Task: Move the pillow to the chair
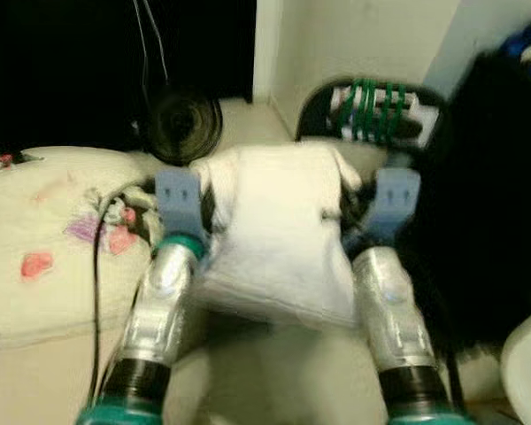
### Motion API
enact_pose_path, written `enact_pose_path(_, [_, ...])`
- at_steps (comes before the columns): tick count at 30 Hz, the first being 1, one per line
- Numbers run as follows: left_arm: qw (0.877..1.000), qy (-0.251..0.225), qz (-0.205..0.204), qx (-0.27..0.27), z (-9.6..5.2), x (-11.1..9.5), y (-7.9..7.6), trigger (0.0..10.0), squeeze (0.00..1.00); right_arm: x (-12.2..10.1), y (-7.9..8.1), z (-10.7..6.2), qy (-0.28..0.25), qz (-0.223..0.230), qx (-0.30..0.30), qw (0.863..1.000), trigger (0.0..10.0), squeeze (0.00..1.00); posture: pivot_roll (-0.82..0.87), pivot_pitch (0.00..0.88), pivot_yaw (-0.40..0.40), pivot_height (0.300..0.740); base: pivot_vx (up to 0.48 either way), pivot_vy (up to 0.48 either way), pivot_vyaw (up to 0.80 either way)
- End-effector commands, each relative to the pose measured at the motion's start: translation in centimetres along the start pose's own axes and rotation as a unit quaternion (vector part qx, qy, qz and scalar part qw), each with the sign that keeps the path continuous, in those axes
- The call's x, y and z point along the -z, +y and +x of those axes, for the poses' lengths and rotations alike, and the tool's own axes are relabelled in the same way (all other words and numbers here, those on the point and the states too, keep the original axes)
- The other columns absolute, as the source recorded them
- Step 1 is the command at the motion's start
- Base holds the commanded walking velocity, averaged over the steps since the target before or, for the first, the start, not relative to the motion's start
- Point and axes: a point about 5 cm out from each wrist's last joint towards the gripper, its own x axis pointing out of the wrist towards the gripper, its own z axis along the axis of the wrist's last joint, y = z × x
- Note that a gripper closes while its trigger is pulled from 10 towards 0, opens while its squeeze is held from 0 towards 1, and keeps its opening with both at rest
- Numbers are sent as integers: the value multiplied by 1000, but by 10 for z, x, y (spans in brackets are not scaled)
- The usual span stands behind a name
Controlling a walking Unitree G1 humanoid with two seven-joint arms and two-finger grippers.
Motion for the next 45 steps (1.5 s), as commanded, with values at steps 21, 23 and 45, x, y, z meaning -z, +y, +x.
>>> enact_pose_path(21, [999,-18,-1,37,3,-6,-17,10000,0,-8,9,3,-24,-1,-21,999,10000,0,21,0,64,740,366,0,0])
enact_pose_path(23, [999,-18,-1,38,4,-6,-17,10000,0,-8,9,3,-24,-1,-20,1000,10000,0,22,0,65,740,368,0,0])
enact_pose_path(45, [999,-11,8,43,3,-5,-20,10000,0,-8,9,2,-24,0,-16,1000,10000,0,21,3,70,740,67,-178,0])
